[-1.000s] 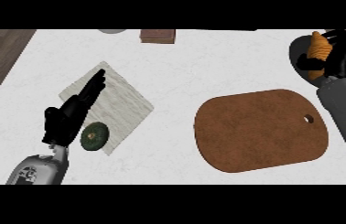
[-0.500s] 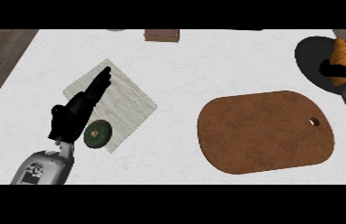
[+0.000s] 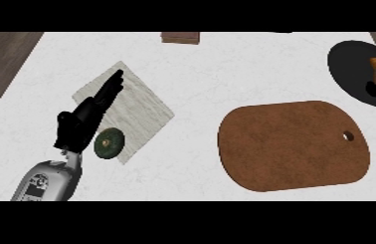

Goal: Pick the croissant from the cutting board and place it in the pan

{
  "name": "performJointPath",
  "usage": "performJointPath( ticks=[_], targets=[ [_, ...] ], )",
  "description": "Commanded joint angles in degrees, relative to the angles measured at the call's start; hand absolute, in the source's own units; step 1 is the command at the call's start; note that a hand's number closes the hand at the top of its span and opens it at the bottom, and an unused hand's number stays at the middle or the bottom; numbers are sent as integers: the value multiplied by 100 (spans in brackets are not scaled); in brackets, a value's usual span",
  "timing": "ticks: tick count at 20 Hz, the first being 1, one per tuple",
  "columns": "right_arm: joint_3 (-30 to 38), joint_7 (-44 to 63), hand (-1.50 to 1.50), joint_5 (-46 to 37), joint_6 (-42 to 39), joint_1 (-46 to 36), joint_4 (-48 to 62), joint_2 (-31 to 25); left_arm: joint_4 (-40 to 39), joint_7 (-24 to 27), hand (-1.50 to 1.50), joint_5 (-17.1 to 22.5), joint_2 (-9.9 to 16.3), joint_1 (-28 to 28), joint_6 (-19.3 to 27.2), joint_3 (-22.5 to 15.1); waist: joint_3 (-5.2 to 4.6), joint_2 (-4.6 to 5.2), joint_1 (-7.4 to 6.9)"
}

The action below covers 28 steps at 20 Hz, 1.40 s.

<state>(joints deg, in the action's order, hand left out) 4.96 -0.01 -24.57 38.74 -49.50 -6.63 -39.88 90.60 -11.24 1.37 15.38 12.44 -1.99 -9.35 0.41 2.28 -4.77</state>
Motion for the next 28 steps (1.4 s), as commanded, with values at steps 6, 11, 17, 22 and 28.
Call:
performJointPath(
  ticks=[6,11,17,22,28],
  targets=[
    [585,-357,-150,565,-771,-38,54,-188,63,-39,0,43,4,11,-69,18,37,55,-81],
    [1308,-1080,-150,1278,-616,-32,-328,-40,76,25,0,-26,-45,37,8,13,59,54,-27],
    [2309,-2050,-150,2294,-1475,351,-546,-175,56,88,0,-60,8,-256,33,61,52,-9,138],
    [2642,-2769,-150,2629,-2413,817,-450,-258,80,19,0,-40,-2,-202,45,118,29,-33,167],
    [2952,-4175,-150,2911,-3072,1465,-575,-181,-239,167,0,-35,-48,-92,87,280,12,-62,303]
  ],
)
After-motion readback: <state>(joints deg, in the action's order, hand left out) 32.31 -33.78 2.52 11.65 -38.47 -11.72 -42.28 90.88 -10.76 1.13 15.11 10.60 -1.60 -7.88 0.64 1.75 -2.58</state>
